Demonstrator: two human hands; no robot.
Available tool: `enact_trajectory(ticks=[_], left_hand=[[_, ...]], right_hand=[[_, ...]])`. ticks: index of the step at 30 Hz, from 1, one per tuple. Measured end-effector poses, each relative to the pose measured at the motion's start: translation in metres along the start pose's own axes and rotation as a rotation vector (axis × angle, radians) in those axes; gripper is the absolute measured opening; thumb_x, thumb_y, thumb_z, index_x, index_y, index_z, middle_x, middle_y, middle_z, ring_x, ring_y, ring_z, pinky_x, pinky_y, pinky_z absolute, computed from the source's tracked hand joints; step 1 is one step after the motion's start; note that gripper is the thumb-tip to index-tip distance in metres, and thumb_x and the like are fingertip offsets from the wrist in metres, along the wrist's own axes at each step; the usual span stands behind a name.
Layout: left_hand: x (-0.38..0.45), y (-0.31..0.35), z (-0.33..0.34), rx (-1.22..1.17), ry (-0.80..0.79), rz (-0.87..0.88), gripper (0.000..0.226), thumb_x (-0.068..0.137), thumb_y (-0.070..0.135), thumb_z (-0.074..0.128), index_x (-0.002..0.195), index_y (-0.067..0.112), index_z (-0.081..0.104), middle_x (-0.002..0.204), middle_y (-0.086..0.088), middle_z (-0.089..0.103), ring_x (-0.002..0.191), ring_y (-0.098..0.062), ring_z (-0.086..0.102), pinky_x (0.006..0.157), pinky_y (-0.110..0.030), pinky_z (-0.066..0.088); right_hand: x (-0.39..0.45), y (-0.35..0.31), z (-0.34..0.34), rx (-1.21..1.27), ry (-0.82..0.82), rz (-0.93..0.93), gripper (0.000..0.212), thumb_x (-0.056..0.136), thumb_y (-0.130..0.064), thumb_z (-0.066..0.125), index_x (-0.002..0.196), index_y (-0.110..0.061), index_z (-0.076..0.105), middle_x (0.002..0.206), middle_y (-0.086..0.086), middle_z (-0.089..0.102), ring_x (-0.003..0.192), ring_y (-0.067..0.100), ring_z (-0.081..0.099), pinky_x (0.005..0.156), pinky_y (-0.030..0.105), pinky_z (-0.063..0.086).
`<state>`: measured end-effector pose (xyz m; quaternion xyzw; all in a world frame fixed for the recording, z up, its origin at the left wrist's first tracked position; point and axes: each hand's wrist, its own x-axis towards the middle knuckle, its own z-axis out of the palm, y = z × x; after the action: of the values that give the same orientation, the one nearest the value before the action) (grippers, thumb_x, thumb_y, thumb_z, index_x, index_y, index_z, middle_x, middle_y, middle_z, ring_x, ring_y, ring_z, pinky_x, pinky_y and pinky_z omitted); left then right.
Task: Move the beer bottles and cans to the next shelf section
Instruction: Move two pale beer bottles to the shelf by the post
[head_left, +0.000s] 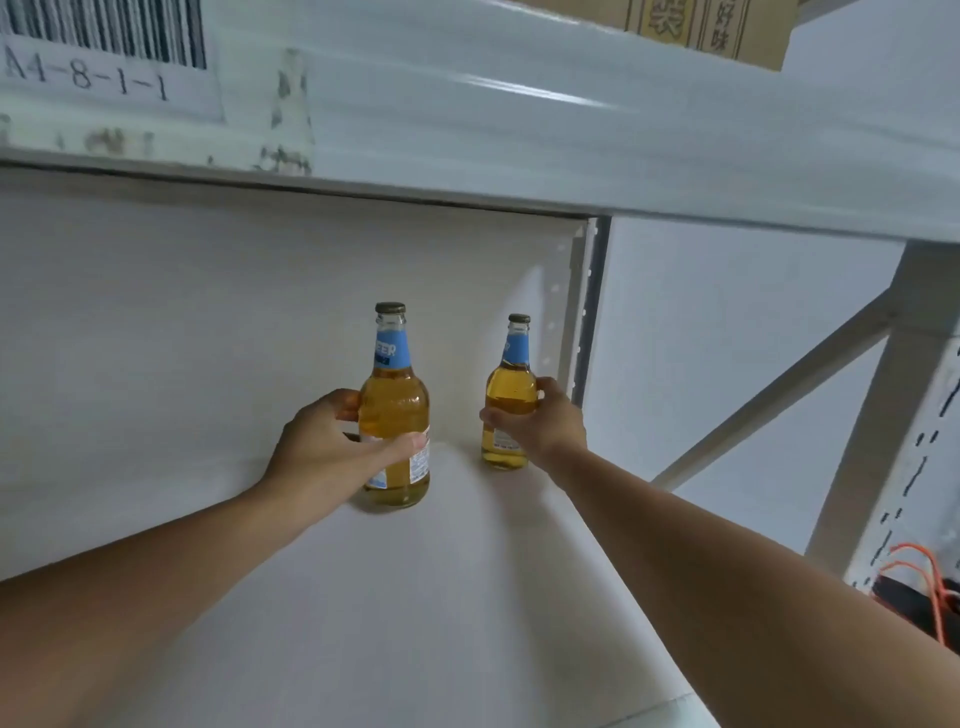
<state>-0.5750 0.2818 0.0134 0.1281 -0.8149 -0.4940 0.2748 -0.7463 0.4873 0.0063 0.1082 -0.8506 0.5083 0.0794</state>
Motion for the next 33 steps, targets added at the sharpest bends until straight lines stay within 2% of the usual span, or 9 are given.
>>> enact_trajectory(ticks=[6, 9, 11, 14, 16, 22, 26, 29, 33], left_hand=[[0.000, -0.002, 0.009, -0.001, -0.033, -0.005, 0.041, 0.069, 0.048, 0.099, 0.099, 0.032, 0.077, 0.092, 0.022, 0.078, 0.090, -0.009, 0.078, 0.076, -0.025, 0.058], [-0.002, 0.001, 0.017, -0.003, -0.047, -0.019, 0.043, 0.071, 0.049, 0.098, 0.103, 0.031, 0.077, 0.104, 0.014, 0.079, 0.095, -0.012, 0.078, 0.082, -0.030, 0.061], [-0.004, 0.006, 0.025, -0.006, -0.062, -0.024, 0.043, 0.072, 0.049, 0.097, 0.105, 0.031, 0.076, 0.107, 0.013, 0.077, 0.096, -0.013, 0.078, 0.081, -0.031, 0.060], [-0.008, 0.016, 0.045, -0.012, -0.085, -0.029, 0.045, 0.074, 0.049, 0.096, 0.108, 0.030, 0.074, 0.106, 0.014, 0.075, 0.097, -0.006, 0.072, 0.072, -0.023, 0.053], [-0.010, 0.023, 0.063, -0.033, -0.084, -0.032, 0.047, 0.073, 0.047, 0.097, 0.108, 0.028, 0.074, 0.104, 0.014, 0.075, 0.097, -0.005, 0.072, 0.073, -0.023, 0.054], [-0.009, 0.031, 0.117, -0.002, -0.082, -0.050, 0.057, 0.064, 0.058, 0.097, 0.106, 0.033, 0.071, 0.103, 0.015, 0.077, 0.097, -0.011, 0.075, 0.090, -0.039, 0.065], [-0.012, 0.037, 0.143, 0.017, -0.057, -0.019, 0.055, 0.064, 0.058, 0.096, 0.106, 0.033, 0.071, 0.101, 0.016, 0.076, 0.097, -0.011, 0.074, 0.090, -0.039, 0.065], [-0.008, 0.042, 0.156, 0.043, -0.069, -0.018, 0.052, 0.067, 0.058, 0.095, 0.108, 0.035, 0.072, 0.101, 0.016, 0.077, 0.099, -0.012, 0.074, 0.092, -0.040, 0.064], [0.001, 0.046, 0.167, 0.118, -0.041, -0.058, 0.056, 0.072, 0.059, 0.093, 0.116, 0.032, 0.070, 0.110, 0.010, 0.076, 0.105, -0.018, 0.072, 0.094, -0.040, 0.063]], right_hand=[[0.020, 0.005, 0.008, 0.037, -0.033, -0.025, 0.089, 0.079, -0.058, 0.089, 0.152, -0.030, 0.045, 0.119, -0.007, 0.066, 0.110, 0.022, 0.070, 0.091, 0.040, 0.062], [0.008, 0.006, -0.001, 0.043, -0.065, -0.016, 0.099, 0.089, -0.077, 0.063, 0.167, -0.027, 0.027, 0.151, 0.002, 0.059, 0.138, 0.031, 0.059, 0.110, 0.048, 0.053], [-0.003, 0.007, -0.014, 0.047, -0.021, -0.022, 0.089, 0.099, -0.077, 0.043, 0.167, -0.022, 0.029, 0.161, 0.007, 0.052, 0.144, 0.032, 0.053, 0.114, 0.046, 0.047], [-0.023, 0.018, -0.039, 0.025, 0.055, 0.009, 0.056, 0.110, -0.055, 0.045, 0.150, -0.017, 0.052, 0.148, 0.008, 0.062, 0.129, 0.029, 0.061, 0.107, 0.046, 0.052], [-0.037, 0.026, -0.055, -0.016, 0.014, 0.035, 0.047, 0.106, -0.051, 0.051, 0.141, -0.020, 0.057, 0.138, 0.005, 0.066, 0.119, 0.027, 0.064, 0.102, 0.047, 0.056], [-0.083, 0.037, -0.087, -0.081, 0.002, -0.040, 0.032, 0.104, -0.042, 0.059, 0.126, -0.020, 0.064, 0.119, -0.002, 0.068, 0.104, 0.018, 0.064, 0.084, 0.037, 0.057], [-0.102, 0.039, -0.096, 0.021, -0.050, -0.030, 0.032, 0.103, -0.051, 0.053, 0.110, -0.023, 0.066, 0.103, -0.003, 0.070, 0.097, 0.020, 0.067, 0.090, 0.048, 0.061], [-0.114, 0.038, -0.101, -0.030, -0.067, -0.104, 0.025, 0.105, -0.043, 0.057, 0.111, -0.022, 0.068, 0.105, -0.007, 0.069, 0.099, 0.013, 0.064, 0.079, 0.030, 0.052], [-0.123, 0.042, -0.106, -0.046, -0.088, -0.149, 0.017, 0.104, -0.039, 0.060, 0.105, -0.024, 0.068, 0.107, -0.009, 0.069, 0.100, 0.012, 0.065, 0.075, 0.026, 0.049]])
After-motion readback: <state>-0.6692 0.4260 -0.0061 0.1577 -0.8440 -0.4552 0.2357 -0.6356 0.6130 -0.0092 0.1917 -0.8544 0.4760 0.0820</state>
